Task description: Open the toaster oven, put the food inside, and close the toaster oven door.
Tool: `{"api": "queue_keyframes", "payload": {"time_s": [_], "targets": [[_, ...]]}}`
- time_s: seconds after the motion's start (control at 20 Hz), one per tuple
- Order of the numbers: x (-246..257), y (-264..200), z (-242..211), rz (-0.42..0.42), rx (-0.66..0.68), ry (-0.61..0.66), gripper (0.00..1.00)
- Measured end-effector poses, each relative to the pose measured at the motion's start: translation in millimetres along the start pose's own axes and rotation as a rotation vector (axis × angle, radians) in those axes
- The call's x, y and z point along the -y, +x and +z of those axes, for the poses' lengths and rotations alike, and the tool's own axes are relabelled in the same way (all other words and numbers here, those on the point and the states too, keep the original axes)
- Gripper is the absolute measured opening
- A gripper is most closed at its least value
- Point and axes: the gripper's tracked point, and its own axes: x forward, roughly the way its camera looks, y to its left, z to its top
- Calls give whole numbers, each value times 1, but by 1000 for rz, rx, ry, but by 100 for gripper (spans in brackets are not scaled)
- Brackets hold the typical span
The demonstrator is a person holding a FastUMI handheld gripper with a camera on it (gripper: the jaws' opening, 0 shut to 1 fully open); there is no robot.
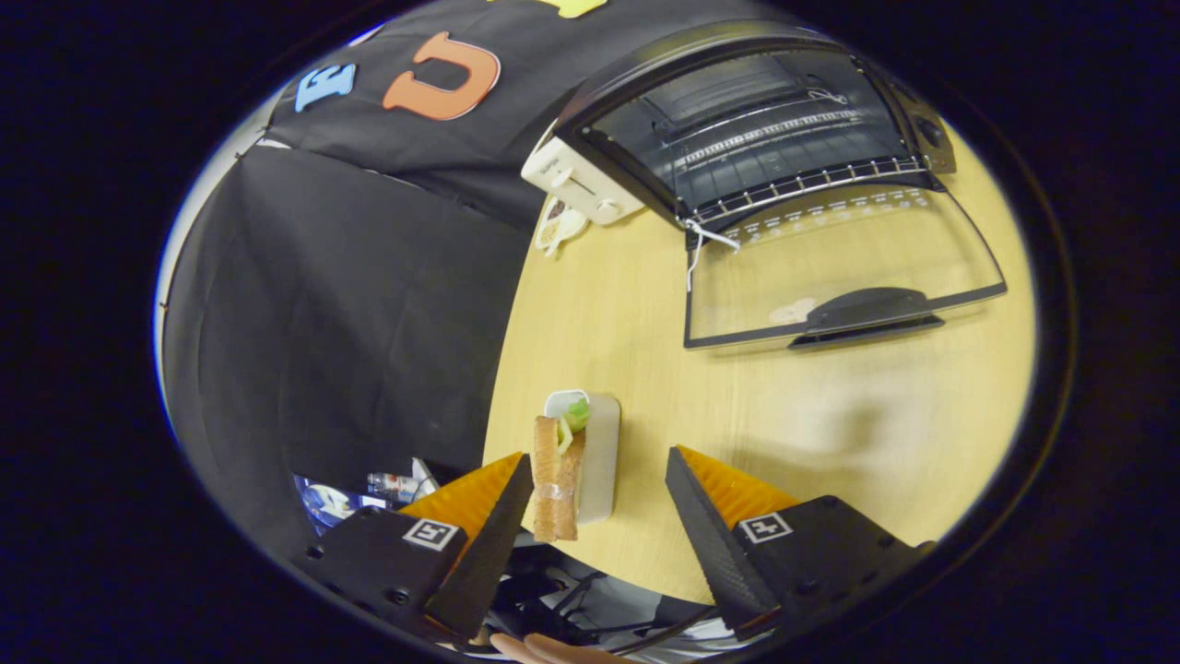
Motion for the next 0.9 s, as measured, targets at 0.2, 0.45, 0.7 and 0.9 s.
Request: {"api": "queue_keyframes", "payload": {"time_s": [0.2, 0.45, 0.7, 0.9], "targets": [[-14, 19, -13, 30, -73, -28, 90], [-20, 36, -25, 59, -165, -2, 80], [-18, 46, -32, 68, -208, 45, 60], [-17, 47, -33, 65, -207, 43, 42]]}}
